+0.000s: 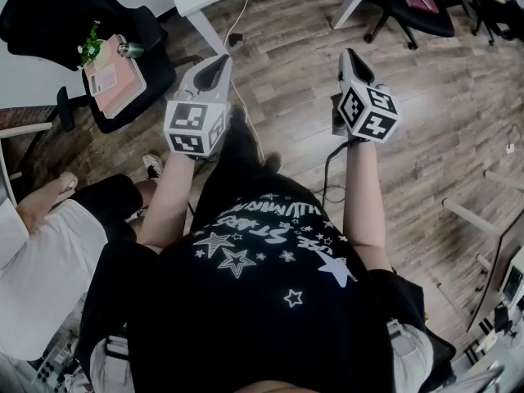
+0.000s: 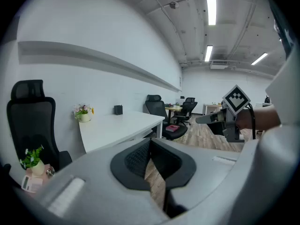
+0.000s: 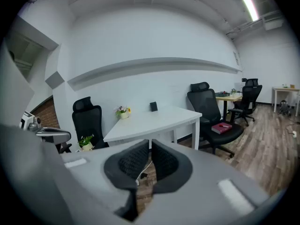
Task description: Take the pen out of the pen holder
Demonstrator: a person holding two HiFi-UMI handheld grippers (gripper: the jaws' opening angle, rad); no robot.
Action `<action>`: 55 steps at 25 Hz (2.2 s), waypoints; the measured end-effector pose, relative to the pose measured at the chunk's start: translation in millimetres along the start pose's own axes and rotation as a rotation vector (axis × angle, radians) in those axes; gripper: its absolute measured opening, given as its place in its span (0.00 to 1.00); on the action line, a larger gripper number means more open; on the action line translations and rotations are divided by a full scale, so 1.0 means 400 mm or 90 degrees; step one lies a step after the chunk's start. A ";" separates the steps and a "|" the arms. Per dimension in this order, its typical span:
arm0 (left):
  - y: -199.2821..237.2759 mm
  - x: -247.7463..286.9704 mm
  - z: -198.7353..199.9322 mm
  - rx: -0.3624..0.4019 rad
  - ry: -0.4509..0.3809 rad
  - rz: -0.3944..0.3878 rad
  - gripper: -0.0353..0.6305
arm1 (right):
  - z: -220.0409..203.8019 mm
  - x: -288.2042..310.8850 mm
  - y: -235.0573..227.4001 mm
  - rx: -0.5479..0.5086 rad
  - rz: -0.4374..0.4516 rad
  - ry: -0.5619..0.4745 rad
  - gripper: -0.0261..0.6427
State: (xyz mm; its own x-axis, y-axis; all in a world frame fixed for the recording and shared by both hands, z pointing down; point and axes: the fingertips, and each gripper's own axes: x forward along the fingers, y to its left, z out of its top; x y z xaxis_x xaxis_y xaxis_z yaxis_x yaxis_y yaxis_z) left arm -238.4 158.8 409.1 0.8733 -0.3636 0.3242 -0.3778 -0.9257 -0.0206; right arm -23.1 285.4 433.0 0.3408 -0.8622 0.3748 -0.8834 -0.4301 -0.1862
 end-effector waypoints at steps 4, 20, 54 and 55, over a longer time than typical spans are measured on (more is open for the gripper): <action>-0.028 -0.013 0.005 0.000 0.001 -0.001 0.07 | -0.009 -0.030 -0.004 0.002 0.001 0.003 0.07; -0.065 -0.062 0.000 0.009 -0.009 -0.006 0.07 | 0.003 -0.077 0.014 0.040 0.056 -0.052 0.47; 0.614 0.841 0.223 -0.060 0.004 0.022 0.07 | 0.449 1.043 -0.094 -0.020 0.086 0.032 0.57; 0.624 0.851 0.228 -0.060 0.004 0.024 0.07 | 0.456 1.061 -0.092 -0.023 0.090 0.034 0.57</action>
State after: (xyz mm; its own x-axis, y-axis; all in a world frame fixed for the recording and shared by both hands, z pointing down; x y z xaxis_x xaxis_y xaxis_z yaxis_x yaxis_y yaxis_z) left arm -7.5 -205.7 428.0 0.8560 -0.3966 0.3315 -0.4378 -0.8973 0.0570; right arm 212.6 -113.7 433.1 0.1954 -0.8974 0.3955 -0.9325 -0.2950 -0.2086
